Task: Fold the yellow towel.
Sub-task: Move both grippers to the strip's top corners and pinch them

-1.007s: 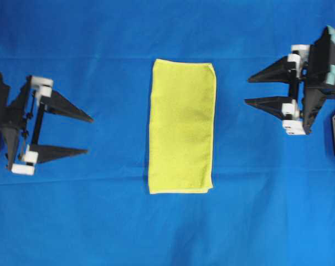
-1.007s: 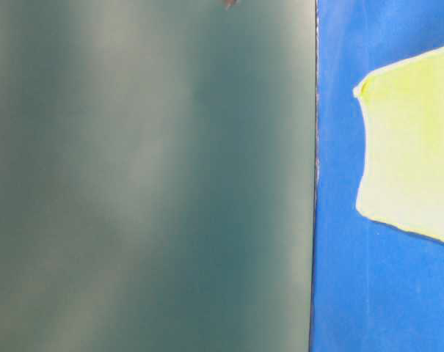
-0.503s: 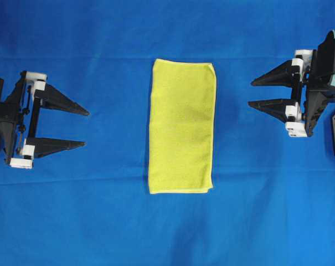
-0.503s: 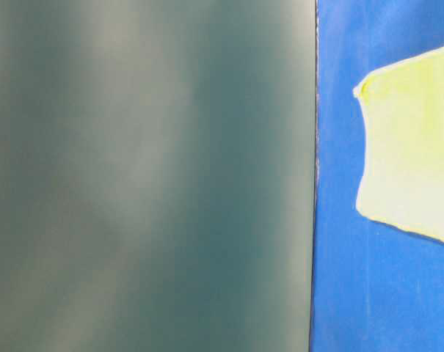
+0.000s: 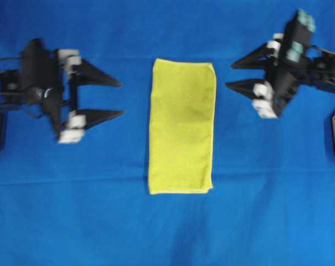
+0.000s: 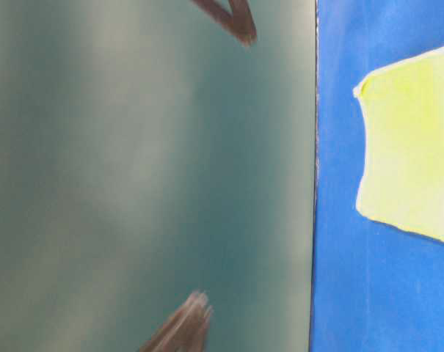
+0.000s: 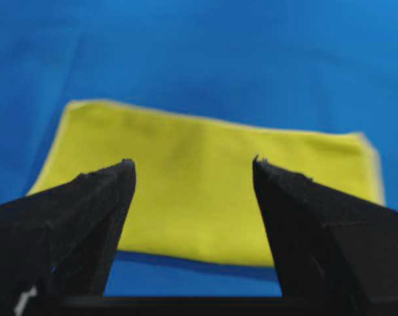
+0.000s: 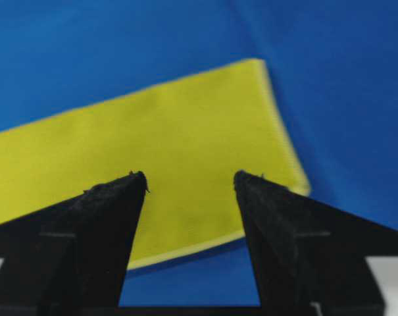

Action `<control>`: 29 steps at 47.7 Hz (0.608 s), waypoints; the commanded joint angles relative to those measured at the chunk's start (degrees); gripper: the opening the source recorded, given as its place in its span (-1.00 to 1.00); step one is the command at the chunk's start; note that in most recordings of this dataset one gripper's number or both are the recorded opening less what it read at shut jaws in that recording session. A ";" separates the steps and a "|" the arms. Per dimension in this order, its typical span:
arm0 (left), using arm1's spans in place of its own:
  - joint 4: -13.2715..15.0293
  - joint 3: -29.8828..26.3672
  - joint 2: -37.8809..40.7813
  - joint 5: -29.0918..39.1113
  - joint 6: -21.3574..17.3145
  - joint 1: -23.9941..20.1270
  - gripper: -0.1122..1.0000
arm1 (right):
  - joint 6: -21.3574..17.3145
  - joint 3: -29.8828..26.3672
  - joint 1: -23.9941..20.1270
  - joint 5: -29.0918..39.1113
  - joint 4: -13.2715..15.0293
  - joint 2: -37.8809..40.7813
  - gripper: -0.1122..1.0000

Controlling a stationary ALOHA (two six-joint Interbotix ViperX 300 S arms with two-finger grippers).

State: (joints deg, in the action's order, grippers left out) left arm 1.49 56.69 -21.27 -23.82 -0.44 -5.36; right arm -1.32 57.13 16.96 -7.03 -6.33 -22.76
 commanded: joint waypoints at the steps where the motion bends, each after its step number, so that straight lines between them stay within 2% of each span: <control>1: 0.18 -4.39 5.45 -0.44 0.00 -3.16 0.45 | 0.18 -3.87 2.46 1.14 0.53 4.22 0.29; 14: 0.18 -12.48 21.62 -0.35 0.18 -9.58 0.43 | 0.26 -10.99 6.06 6.33 2.81 17.05 0.28; 29: 0.18 -18.19 33.84 -0.35 0.09 -13.97 0.42 | 0.26 -13.89 7.56 6.24 4.31 25.66 0.29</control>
State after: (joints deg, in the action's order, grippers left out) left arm 1.58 40.34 11.69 -23.82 -0.26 -18.54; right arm -0.97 44.56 23.91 -0.53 -2.29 2.55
